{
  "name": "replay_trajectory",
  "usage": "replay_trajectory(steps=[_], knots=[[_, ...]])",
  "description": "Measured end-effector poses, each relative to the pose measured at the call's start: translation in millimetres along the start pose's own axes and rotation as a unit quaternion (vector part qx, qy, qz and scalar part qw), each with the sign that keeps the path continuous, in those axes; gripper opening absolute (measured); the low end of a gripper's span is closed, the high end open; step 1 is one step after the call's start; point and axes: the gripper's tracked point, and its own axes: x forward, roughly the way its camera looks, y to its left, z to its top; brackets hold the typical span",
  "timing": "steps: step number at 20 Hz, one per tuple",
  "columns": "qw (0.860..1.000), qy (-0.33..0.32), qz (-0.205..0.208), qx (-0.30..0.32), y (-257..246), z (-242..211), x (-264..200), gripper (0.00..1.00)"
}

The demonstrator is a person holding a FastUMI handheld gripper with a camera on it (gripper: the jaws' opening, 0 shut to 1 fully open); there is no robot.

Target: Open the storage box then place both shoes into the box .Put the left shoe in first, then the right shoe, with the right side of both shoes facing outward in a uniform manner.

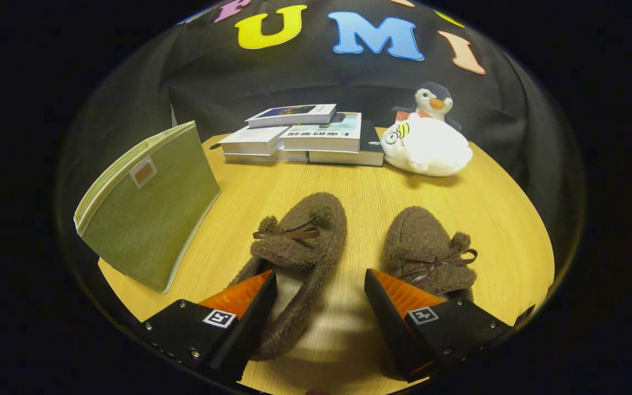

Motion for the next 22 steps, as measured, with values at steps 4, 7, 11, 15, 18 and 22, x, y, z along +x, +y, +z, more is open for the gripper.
replay_trajectory(steps=[4, 7, 11, 15, 18, 22], knots=[[0.998, 0.032, 0.017, 0.041, 6, -9, 8, 0.84], [0.995, 0.044, 0.016, 0.086, 10, -9, 10, 0.49], [0.986, 0.055, 0.009, 0.158, 10, -1, 3, 0.06], [0.982, 0.046, 0.020, 0.183, 17, 20, -15, 0.05], [0.979, 0.030, 0.030, 0.200, 28, 48, -32, 0.05], [0.974, 0.013, 0.050, 0.221, 46, 87, -56, 0.05]])
